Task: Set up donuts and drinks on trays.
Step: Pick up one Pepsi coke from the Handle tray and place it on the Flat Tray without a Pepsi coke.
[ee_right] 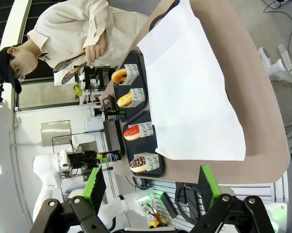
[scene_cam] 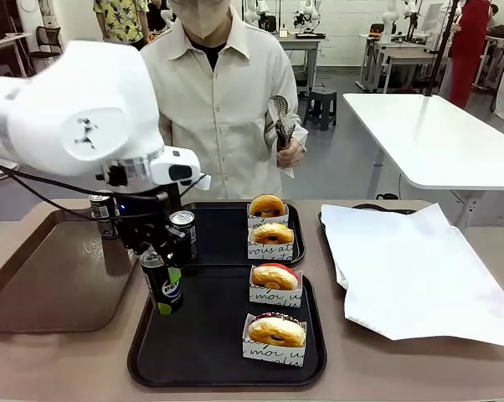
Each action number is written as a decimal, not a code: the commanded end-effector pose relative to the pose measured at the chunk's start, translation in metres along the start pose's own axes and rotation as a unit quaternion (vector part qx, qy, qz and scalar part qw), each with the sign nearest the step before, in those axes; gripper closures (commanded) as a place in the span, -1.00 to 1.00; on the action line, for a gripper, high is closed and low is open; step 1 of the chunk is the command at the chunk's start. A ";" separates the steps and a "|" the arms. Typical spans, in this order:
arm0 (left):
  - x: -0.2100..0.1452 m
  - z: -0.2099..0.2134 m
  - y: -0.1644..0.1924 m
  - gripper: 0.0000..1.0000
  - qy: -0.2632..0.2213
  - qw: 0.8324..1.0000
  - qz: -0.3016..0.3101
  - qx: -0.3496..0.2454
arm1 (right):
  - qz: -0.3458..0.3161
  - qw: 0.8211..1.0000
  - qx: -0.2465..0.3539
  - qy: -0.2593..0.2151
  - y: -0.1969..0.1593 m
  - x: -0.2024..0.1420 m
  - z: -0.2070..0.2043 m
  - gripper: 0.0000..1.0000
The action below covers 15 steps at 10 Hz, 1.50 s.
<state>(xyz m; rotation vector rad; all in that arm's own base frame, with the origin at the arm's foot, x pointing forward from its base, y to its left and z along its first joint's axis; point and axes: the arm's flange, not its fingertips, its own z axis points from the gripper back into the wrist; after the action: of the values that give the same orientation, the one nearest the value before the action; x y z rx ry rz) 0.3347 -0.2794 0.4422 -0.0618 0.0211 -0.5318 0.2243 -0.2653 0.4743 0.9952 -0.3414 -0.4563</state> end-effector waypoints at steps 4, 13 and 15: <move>0.003 -0.044 -0.012 -0.17 -0.012 0.999 0.001 0.039 | 0.005 1.000 0.008 -0.001 -0.001 0.001 -0.001 -1.00; 0.005 -0.038 -0.003 -1.00 -0.022 0.999 -0.005 0.046 | 0.005 1.000 0.008 -0.001 -0.001 0.001 -0.001 -1.00; 0.006 -0.011 0.005 -0.99 -0.035 0.999 0.010 0.017 | 0.005 1.000 0.008 -0.001 -0.001 0.001 -0.001 -1.00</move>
<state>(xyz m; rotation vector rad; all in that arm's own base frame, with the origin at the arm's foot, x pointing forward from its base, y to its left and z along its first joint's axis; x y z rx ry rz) 0.3428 -0.2847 0.4193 -0.0163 -0.0515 -0.5341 0.2243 -0.2652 0.4743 0.9951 -0.3415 -0.4561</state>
